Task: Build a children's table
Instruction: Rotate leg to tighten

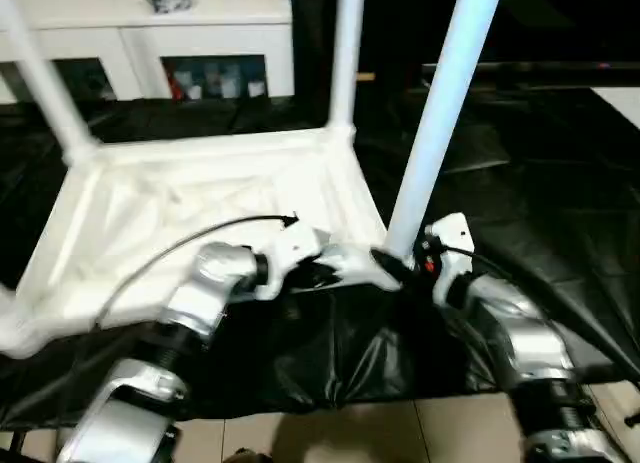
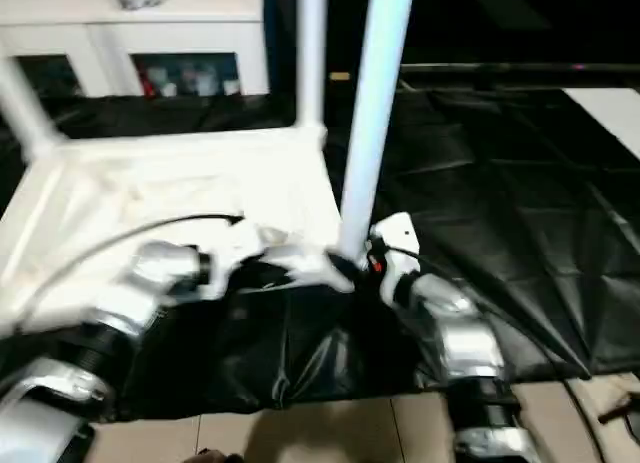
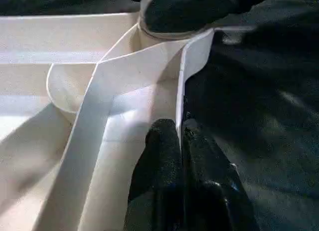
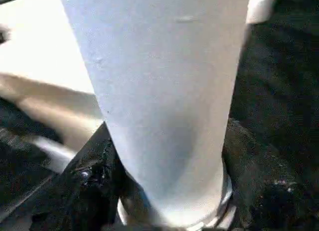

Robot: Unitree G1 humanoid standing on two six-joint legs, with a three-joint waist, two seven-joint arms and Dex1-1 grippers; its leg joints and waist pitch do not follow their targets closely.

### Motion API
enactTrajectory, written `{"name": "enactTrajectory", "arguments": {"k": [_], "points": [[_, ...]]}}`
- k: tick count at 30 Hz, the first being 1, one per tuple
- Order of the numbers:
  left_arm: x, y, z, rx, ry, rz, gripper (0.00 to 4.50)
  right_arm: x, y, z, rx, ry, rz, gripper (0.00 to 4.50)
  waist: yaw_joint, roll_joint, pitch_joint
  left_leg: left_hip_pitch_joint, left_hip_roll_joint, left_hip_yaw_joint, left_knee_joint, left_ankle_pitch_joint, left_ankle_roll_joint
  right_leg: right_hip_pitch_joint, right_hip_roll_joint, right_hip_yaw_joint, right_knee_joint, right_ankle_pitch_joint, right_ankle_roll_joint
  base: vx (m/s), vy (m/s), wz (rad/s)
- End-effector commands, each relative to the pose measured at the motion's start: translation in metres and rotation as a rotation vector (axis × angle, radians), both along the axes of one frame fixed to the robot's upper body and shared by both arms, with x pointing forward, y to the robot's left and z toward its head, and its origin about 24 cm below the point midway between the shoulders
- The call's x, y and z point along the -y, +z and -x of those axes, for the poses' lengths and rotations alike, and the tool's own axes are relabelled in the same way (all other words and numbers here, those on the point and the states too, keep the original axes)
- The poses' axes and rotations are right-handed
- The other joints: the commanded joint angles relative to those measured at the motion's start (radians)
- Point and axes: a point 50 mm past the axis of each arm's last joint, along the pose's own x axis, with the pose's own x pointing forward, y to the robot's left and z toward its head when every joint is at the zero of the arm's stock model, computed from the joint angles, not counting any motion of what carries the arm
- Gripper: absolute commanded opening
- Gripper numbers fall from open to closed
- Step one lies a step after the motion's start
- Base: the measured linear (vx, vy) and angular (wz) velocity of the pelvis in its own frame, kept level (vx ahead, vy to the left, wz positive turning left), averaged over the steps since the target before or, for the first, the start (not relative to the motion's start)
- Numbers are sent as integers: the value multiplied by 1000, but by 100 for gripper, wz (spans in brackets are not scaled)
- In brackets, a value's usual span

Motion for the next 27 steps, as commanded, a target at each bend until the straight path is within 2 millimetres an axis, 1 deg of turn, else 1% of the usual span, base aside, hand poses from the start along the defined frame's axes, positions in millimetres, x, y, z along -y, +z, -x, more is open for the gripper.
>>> {"name": "enactTrajectory", "arguments": {"k": [1,2,3,4,5,6,7,8,9,10,11,12,13,14,15,17,18,19,20,21,22,23,24,25,26,27], "points": [[40,3,2,42,44,76,0,-59,-12,5,-59,100,-11,254,-4,-3,-48,38,34,-26,-88,-369,-44,9,-33,15,-85,-307,-164,0,0,0],[47,3,3,45,44,80,0,-67,-11,2,-62,61,-13,254,-9,-4,-49,35,32,-26,-89,-372,-47,9,-32,14,-85,-311,-163,0,0,0],[49,4,3,53,35,80,0,-72,-8,0,-51,53,-21,254,-11,-4,-49,32,31,-28,-89,-372,-46,13,-33,13,-86,-315,-157,0,0,0],[50,4,2,55,32,80,0,-74,-7,-1,-48,51,-23,254,-10,-3,-50,33,31,-28,-89,-373,-44,12,-33,13,-87,-315,-153,0,0,0],[50,5,2,64,20,80,0,-76,-4,-3,-33,52,-34,287,-11,-3,-50,34,31,-27,-88,-374,-42,10,-33,14,-88,-312,-152,0,0,0],[50,5,2,64,20,80,0,-76,-4,-3,-33,52,-34,287,-10,-3,-51,35,31,-27,-87,-376,-37,10,-32,15,-89,-306,-149,0,0,0],[50,6,1,70,18,79,0,-77,-2,-3,-23,52,-39,287,-10,-3,-52,34,32,-26,-86,-372,-33,11,-32,15,-88,-294,-151,0,0,0],[46,8,1,73,9,83,0,-72,0,-4,-18,61,-65,309,-9,-2,-52,33,31,-26,-86,-366,-32,11,-31,15,-87,-285,-151,0,0,0],[37,9,1,81,-16,77,0,-62,1,-2,-7,94,-61,326,-7,-3,-53,32,31,-25,-85,-351,-23,15,-30,15,-86,-255,-156,0,0,0],[32,10,1,86,-32,70,0,-56,2,-1,1,115,-55,328,-7,-2,-55,30,31,-25,-85,-344,-19,18,-31,15,-83,-238,-159,0,0,0],[24,9,2,82,-53,57,0,-47,2,0,6,148,-36,332,-8,-13,-56,27,32,-22,-82,-320,-6,21,-29,14,-81,-201,-163,0,0,0],[22,9,2,81,-60,52,0,-44,2,0,6,160,-30,332,-3,-8,-58,29,33,-25,-81,-305,-1,23,-32,14,-77,-184,-168,0,0,0],[17,9,2,78,-71,43,0,-40,1,1,7,182,-19,332,-3,-5,-59,26,32,-23,-78,-273,13,25,-31,13,-73,-134,-182,0,0,0],[10,8,3,73,-83,35,0,-34,2,3,15,223,3,332,-4,-6,-59,26,32,-22,-78,-260,18,26,-30,12,-71,-112,-190,0,0,0],[0,9,3,62,-101,28,0,-25,4,5,18,290,19,332,-3,-9,-60,26,31,-21,-74,-242,32,29,-30,11,-68,-83,-203,0,0,0],[-8,10,3,51,-116,25,0,-18,7,7,20,351,27,332,-2,-7,-61,25,31,-18,-69,-215,56,32,-30,11,-63,-43,-227,0,0,0],[-17,11,4,33,-134,21,0,-13,10,9,16,423,26,332,0,-8,-61,27,34,-17,-68,-208,62,31,-30,10,-61,-37,-239,0,0,0],[-22,11,4,23,-144,16,0,-11,12,11,12,474,26,332,5,-7,-61,29,35,-15,-66,-198,66,32,-27,9,-59,-28,-250,0,0,0],[-22,12,4,23,-144,16,0,-11,12,11,12,477,26,332,7,-7,-60,29,36,-15,-67,-195,67,33,-27,8,-58,-25,-254,0,0,0],[-28,12,4,7,-156,9,0,-9,14,14,0,552,31,332,11,-11,-60,29,36,-14,-66,-196,70,32,-27,7,-56,-33,-257,0,0,0],[-33,13,4,-6,-169,5,0,-8,15,17,-13,616,38,332,9,-11,-59,30,38,-13,-67,-202,72,32,-27,8,-57,-41,-260,0,0,0],[-35,13,4,-13,-176,3,0,-8,15,19,-21,652,42,332,11,-16,-58,31,38,-12,-67,-211,70,31,-26,7,-58,-58,-260,0,0,0],[-38,14,4,-23,-187,-1,0,-8,15,21,-36,704,51,316,13,-13,-57,31,39,-13,-68,-217,67,30,-28,7,-57,-68,-261,0,0,0],[-40,15,4,-27,-191,-3,0,-8,15,22,-43,725,54,316,14,-11,-56,33,40,-12,-69,-230,61,27,-29,8,-59,-89,-263,0,0,0],[-40,15,4,-28,-193,-4,0,-8,15,22,-44,729,54,306,14,-11,-56,34,41,-12,-70,-236,56,26,-29,8,-59,-97,-263,0,0,0],[-43,15,5,-42,-209,-12,0,-10,14,23,-56,766,58,306,14,-12,-54,34,41,-13,-71,-247,49,25,-30,9,-60,-111,-263,0,0,0]]}}
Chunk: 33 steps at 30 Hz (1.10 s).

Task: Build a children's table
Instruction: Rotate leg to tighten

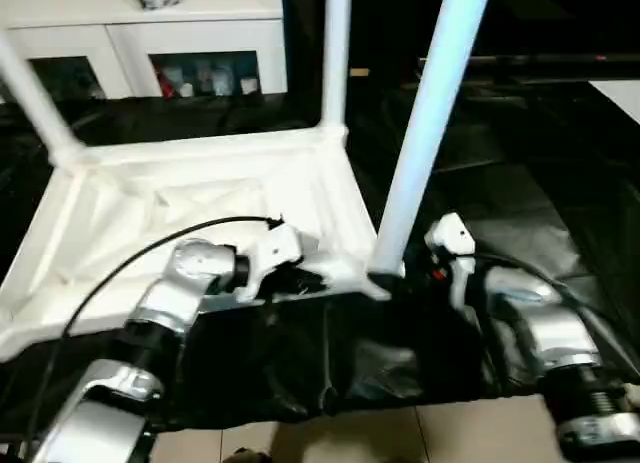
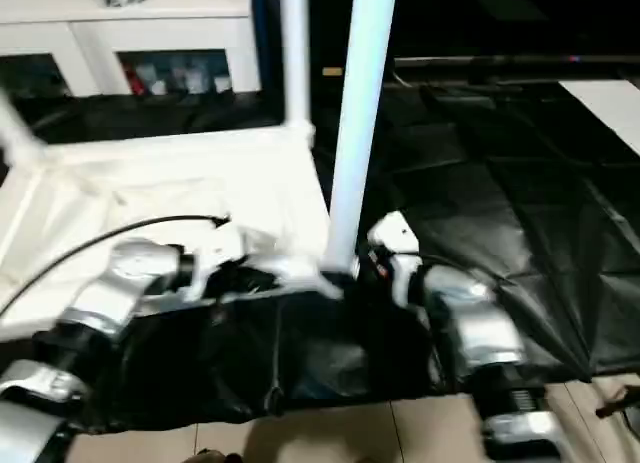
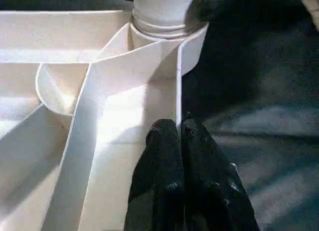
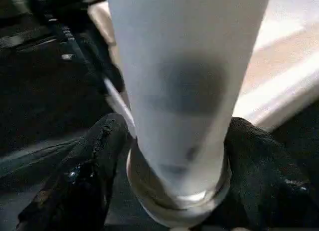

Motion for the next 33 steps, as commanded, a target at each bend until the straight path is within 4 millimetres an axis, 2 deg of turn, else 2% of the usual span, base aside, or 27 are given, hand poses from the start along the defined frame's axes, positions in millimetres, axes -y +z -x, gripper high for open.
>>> {"name": "enactTrajectory", "arguments": {"k": [1,2,3,4,6,7,9,14,15,19,21,22,24,25,27,28,29,30,31,32,33], "points": [[0,8,-4,16,-12,12,0,-24,-4,10,-54,190,-20,297,2,-29,-56,37,39,-8,-70,-255,47,27,-32,11,-61,-136,-263,0,0,0],[0,8,-4,16,-12,12,0,-24,-4,10,-54,190,-20,297,5,-24,-57,36,38,-10,-69,-253,46,29,-36,12,-55,-143,-262,0,0,0],[-2,9,-3,3,-25,11,0,-28,-3,10,-60,218,-30,278,7,-16,-55,38,40,-9,-72,-260,40,23,-36,13,-59,-165,-257,0,0,0],[-3,9,-3,-1,-30,11,0,-30,-3,9,-59,226,-33,268,7,-16,-54,39,41,-10,-73,-264,30,23,-35,13,-59,-169,-255,0,0,0],[-3,10,-3,-9,-40,10,0,-34,-2,9,-65,249,-39,263,8,-19,-55,39,39,-9,-74,-266,21,23,-34,14,-58,-160,-253,0,0,0],[-3,10,-2,-12,-44,10,0,-34,-2,10,-67,256,-41,239,8,-33,-55,38,40,-8,-72,-258,26,24,-34,14,-57,-148,-253,0,0,0],[-4,10,-2,-14,-49,9,0,-36,-3,12,-85,284,-38,224,13,-27,-56,38,39,-8,-71,-240,30,24,-36,14,-54,-138,-253,0,0,0],[-4,10,-3,-15,-25,20,0,-34,-8,18,-115,292,-31,208,16,-29,-55,37,38,-7,-69,-215,39,26,-36,14,-52,-113,-254,0,0,0],[-2,10,-4,-4,-4,28,0,-33,-12,20,-122,269,-30,205,17,-26,-55,38,38,-7,-69,-217,39,25,-36,14,-53,-118,-254,0,0,0],[7,8,-9,29,91,41,0,-35,-19,20,-131,141,-51,204,18,-27,-54,40,39,-7,-70,-229,31,23,-36,16,-56,-133,-246,0,0,0],[20,6,-9,43,149,60,0,-39,-25,15,-101,-14,-57,201,13,-28,-48,43,38,-11,-77,-300,-2,17,-40,18,-68,-243,-227,0,0,0],[21,6,-9,43,151,61,0,-39,-25,15,-101,-22,-56,201,13,-28,-48,43,38,-11,-77,-300,-2,17,-40,18,-68,-243,-227,0,0,0],[40,3,-8,58,197,82,0,-47,-33,8,-102,-221,-57,199,3,-23,-43,43,36,-20,-86,-374,-43,12,-42,17,-80,-377,-182,0,0,0],[50,3,-9,65,220,95,0,-52,-35,5,-112,-291,-73,199,-6,-24,-42,44,35,-24,-89,-406,-61,9,-42,16,-85,-426,-160,0,0,0],[68,3,-9,78,258,119,0,-61,-38,-1,-119,-405,-73,197,-15,-22,-40,50,33,-29,-90,-456,-72,4,-41,14,-96,-483,-136,-53,20,-5],[73,4,-10,81,265,124,0,-64,-39,-2,-117,-432,-66,197,-24,-23,-34,54,29,-31,-90,-503,-80,-4,-40,11,-107,-542,-115,-56,24,-6],[80,4,-9,87,264,129,0,-71,-38,-4,-117,-454,-69,197,-28,-26,-36,54,26,-38,-90,-529,-77,0,-40,7,-112,-588,-93,0,0,0],[86,5,-9,92,261,133,0,-77,-38,-6,-118,-472,-73,197,-28,-22,-36,54,25,-39,-91,-538,-76,-1,-41,7,-114,-597,-85,0,0,0],[96,7,-8,105,246,135,0,-90,-34,-13,-104,-498,-73,197,-32,-12,-36,53,24,-45,-94,-555,-81,-1,-41,3,-116,-602,-77,0,0,0],[102,9,-10,132,226,128,0,-102,-28,-18,-83,-497,-87,197,-44,-14,-37,49,22,-50,-98,-575,-89,2,-39,-3,-115,-594,-77,0,0,0],[103,10,-11,143,223,124,0,-105,-24,-21,-61,-500,-88,197,-46,-14,-39,48,21,-54,-101,-583,-90,7,-40,-8,-116,-589,-76,0,0,0]]}}
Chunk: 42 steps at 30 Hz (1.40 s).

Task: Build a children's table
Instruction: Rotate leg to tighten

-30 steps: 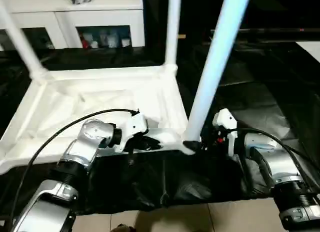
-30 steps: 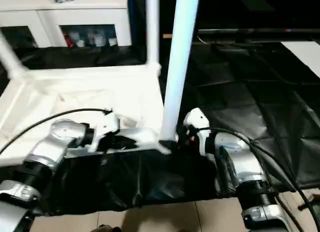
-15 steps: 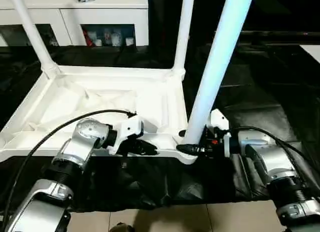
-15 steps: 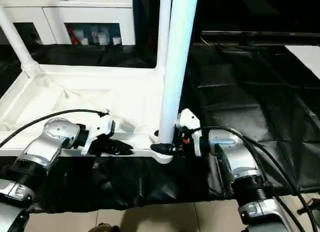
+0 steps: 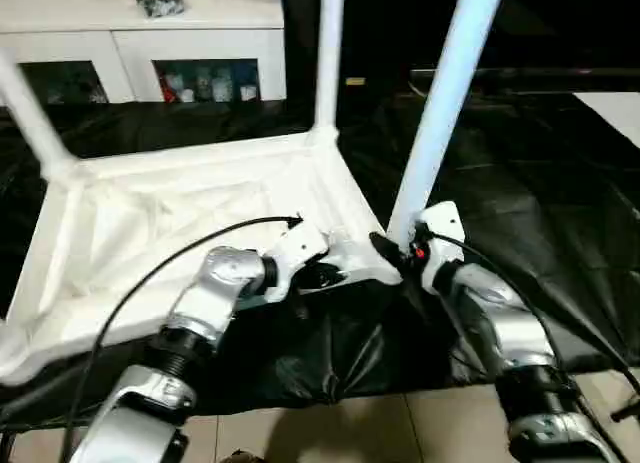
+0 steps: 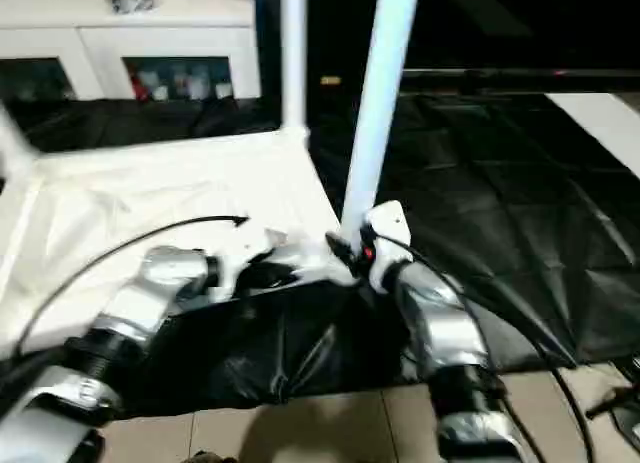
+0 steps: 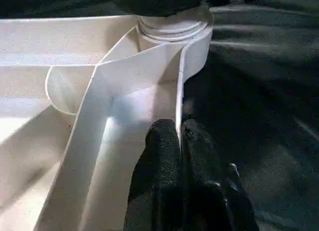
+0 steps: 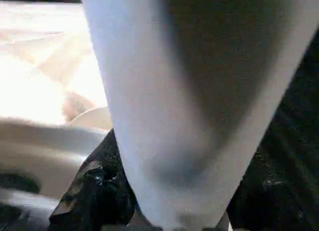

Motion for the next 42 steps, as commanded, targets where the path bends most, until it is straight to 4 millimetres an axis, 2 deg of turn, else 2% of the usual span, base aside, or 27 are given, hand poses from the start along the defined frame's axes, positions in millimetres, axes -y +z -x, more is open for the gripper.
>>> {"name": "enactTrajectory", "arguments": {"k": [1,2,4,8,9,10,11,13,18,20,21,22,23,25,28,31,33,38,41,42], "points": [[53,23,-2,102,-93,97,0,-67,-10,15,-67,221,-64,197,-14,-5,-44,34,29,-42,-96,-581,-85,4,-33,-1,-97,-552,-87,0,0,0],[53,23,-2,102,-93,97,0,-67,-10,15,-67,221,-64,197,-15,-4,-44,35,30,-42,-97,-577,-81,3,-33,2,-96,-530,-95,0,0,0],[46,26,-5,129,-106,81,0,-63,-5,11,-56,225,-108,252,-12,-7,-44,40,29,-36,-94,-568,-61,-4,-31,9,-99,-481,-116,0,0,0],[25,24,-6,106,-117,58,0,-46,-5,17,-51,332,-106,288,-7,-10,-49,29,31,-30,-95,-507,-32,7,-31,13,-87,-398,-142,0,0,0],[13,23,-6,106,-148,39,0,-34,-7,22,-47,392,-69,312,-4,-10,-50,24,33,-26,-94,-468,-21,10,-32,15,-83,-349,-153,0,0,0],[11,23,-6,104,-150,37,0,-32,-7,22,-48,400,-63,317,1,-12,-48,25,34,-22,-92,-455,-8,10,-31,16,-83,-330,-159,0,0,0],[-1,23,-6,91,-163,26,0,-19,-9,26,-49,448,-30,324,1,-13,-49,21,32,-21,-89,-442,-3,12,-35,18,-78,-327,-167,0,0,0],[-8,23,-7,85,-171,21,0,-12,-10,27,-50,487,-12,335,2,-11,-51,22,34,-19,-88,-421,2,13,-36,19,-75,-316,-178,0,0,0],[-30,28,-2,27,-253,45,0,10,-7,35,-69,658,45,335,4,-13,-56,20,37,-15,-82,-367,25,17,-34,16,-66,-266,-215,0,0,0],[-37,30,0,-2,-288,38,0,16,-6,38,-99,736,59,335,9,-12,-59,20,38,-10,-77,-322,39,20,-32,16,-59,-205,-234,55,-13,1],[-38,30,1,-7,-296,37,0,17,-6,38,-102,750,64,335,16,-9,-62,16,41,-6,-72,-243,60,27,-29,12,-45,-105,-262,57,-10,0],[-39,30,1,-13,-307,38,0,18,-6,38,-104,770,72,335,18,-8,-63,17,42,-4,-70,-220,67,28,-29,11,-41,-69,-271,54,-7,-4],[-40,31,2,-24,-320,41,0,19,-5,39,-114,807,77,335,23,-14,-65,16,42,-1,-65,-184,80,29,-27,10,-35,-19,-287,0,0,0],[-41,31,3,-36,-333,41,0,19,-5,39,-118,824,82,335,35,-10,-67,21,42,4,-58,-148,95,29,-28,11,-28,34,-304,0,0,0],[-43,31,4,-55,-362,39,0,18,-3,39,-126,869,72,335,41,-14,-64,21,43,5,-59,-161,94,29,-28,11,-30,-4,-304,0,0,0],[-45,32,4,-62,-374,36,0,17,-1,38,-133,886,52,298,45,-12,-60,26,46,4,-64,-215,64,25,-28,13,-39,-103,-286,0,0,0],[-46,32,4,-69,-380,34,0,16,-1,38,-138,898,43,290,46,-11,-58,27,47,3,-68,-238,46,23,-27,14,-41,-135,-278,0,0,0],[-48,31,4,-91,-393,27,0,18,-3,41,-172,940,26,260,49,-10,-60,28,47,2,-69,-244,29,23,-27,14,-39,-129,-272,0,0,0],[-48,31,4,-97,-395,29,0,19,-5,43,-184,948,22,247,50,-12,-61,27,45,3,-66,-222,36,25,-27,14,-37,-100,-276,0,0,0],[-48,30,4,-99,-394,28,0,19,-6,45,-186,950,21,247,50,-9,-62,27,44,3,-65,-215,39,26,-27,14,-36,-91,-278,0,0,0]]}}
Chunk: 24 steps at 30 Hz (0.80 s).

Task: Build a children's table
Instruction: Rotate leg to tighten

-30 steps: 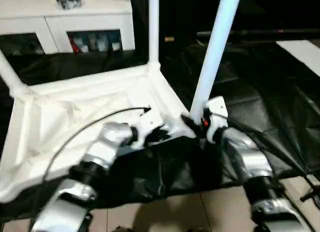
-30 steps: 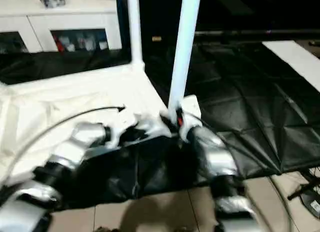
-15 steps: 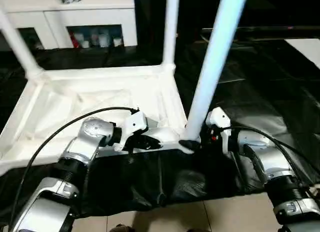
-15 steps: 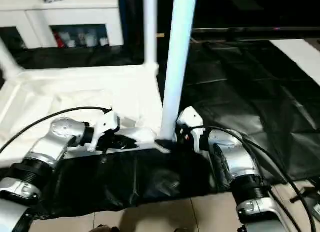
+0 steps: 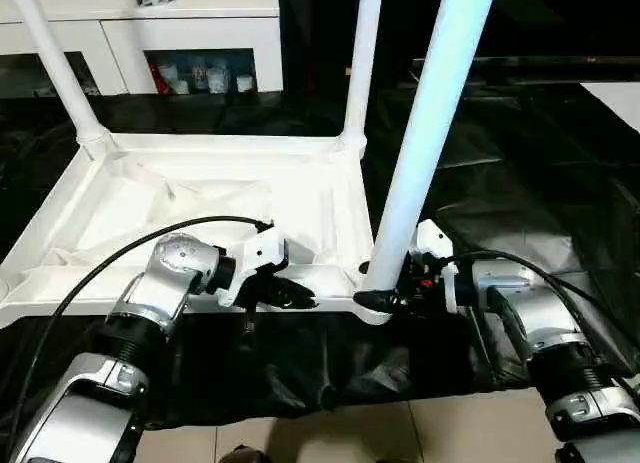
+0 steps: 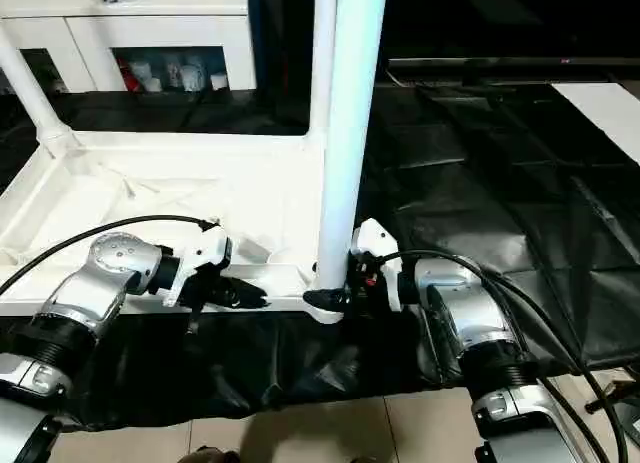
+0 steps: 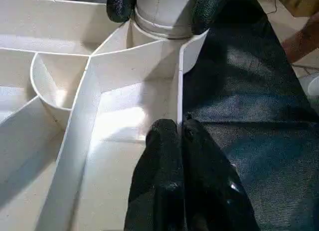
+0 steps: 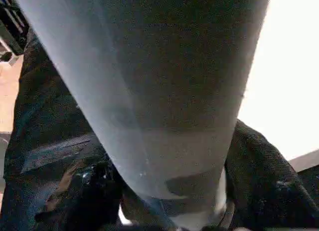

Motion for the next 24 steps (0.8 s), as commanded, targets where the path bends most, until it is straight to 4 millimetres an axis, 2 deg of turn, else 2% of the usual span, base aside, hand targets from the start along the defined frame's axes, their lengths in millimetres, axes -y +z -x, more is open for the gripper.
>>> {"name": "enactTrajectory", "arguments": {"k": [1,5,6,7,9,10,11,12,13,14,15,17,18,19,21,22,23,24], "points": [[9,14,-8,47,-12,41,0,-10,-14,13,-80,92,10,247,0,-6,-65,34,35,-7,-66,-208,45,35,-32,11,-40,-108,-262,0,0,0],[16,11,-13,87,76,46,0,-13,-18,10,-42,-30,-3,247,1,-5,-64,33,36,-7,-65,-211,51,34,-32,11,-41,-110,-265,0,0,0],[19,10,-15,101,107,47,0,-14,-20,8,-21,-82,2,247,0,-7,-61,34,37,-7,-69,-228,40,31,-33,12,-45,-140,-259,0,0,0],[24,9,-17,110,143,57,0,-14,-24,4,-11,-171,35,247,-3,-11,-57,37,35,-9,-73,-277,22,29,-34,12,-53,-218,-242,0,0,0],[40,6,-18,120,201,87,0,-19,-34,-3,-32,-368,51,247,-16,-12,-52,40,33,-17,-80,-352,-23,23,-38,15,-67,-365,-195,0,0,0],[40,6,-18,120,201,87,0,-19,-34,-3,-32,-368,51,247,-18,-12,-50,41,32,-18,-82,-370,-30,21,-38,15,-71,-400,-183,0,0,0],[50,4,-17,133,211,92,0,-24,-37,-4,-62,-446,24,247,-23,-11,-51,43,30,-23,-83,-395,-39,19,-39,14,-77,-445,-162,0,0,0],[54,4,-18,140,229,95,0,-27,-37,-5,-70,-474,11,247,-31,-13,-50,41,30,-26,-85,-413,-42,19,-37,13,-80,-461,-148,0,0,0],[54,4,-18,140,229,95,0,-27,-37,-5,-70,-474,11,247,-31,-13,-50,41,30,-26,-85,-413,-42,19,-37,13,-80,-461,-148,0,0,0],[61,4,-19,144,251,105,0,-33,-37,-7,-78,-510,-7,247,-34,-9,-49,42,31,-26,-87,-426,-45,16,-36,14,-83,-469,-140,0,0,0],[69,4,-19,156,270,109,0,-41,-37,-9,-84,-547,-25,247,-35,-9,-49,49,28,-27,-84,-452,-46,9,-36,13,-89,-496,-131,0,0,0],[84,3,-19,170,296,116,0,-59,-34,-13,-82,-603,-55,247,-41,-8,-47,45,28,-30,-87,-468,-51,8,-36,12,-92,-524,-119,0,0,0],[91,2,-19,178,312,120,0,-69,-32,-15,-77,-628,-66,247,-42,-6,-46,47,27,-31,-88,-480,-57,5,-35,10,-96,-538,-109,0,0,0],[97,2,-18,190,316,115,0,-79,-28,-17,-75,-646,-84,247,-44,-8,-46,48,25,-33,-87,-495,-59,3,-35,9,-99,-555,-102,0,0,0],[101,2,-19,222,314,97,0,-95,-19,-19,-40,-636,-111,247,-49,-8,-46,46,22,-37,-87,-508,-58,3,-35,6,-104,-584,-83,0,0,0],[101,2,-19,230,305,90,0,-96,-17,-19,-15,-612,-108,247,-49,-7,-46,47,23,-37,-87,-512,-57,1,-35,6,-106,-588,-79,0,0,0],[100,2,-18,234,291,83,0,-96,-16,-18,3,-592,-107,282,-50,-11,-46,48,21,-36,-86,-521,-52,-2,-34,5,-108,-593,-74,0,0,0],[95,1,-18,248,268,62,0,-92,-16,-17,13,-575,-104,303,-52,-10,-45,47,21,-37,-87,-531,-49,-2,-34,4,-109,-598,-70,0,0,0]]}}
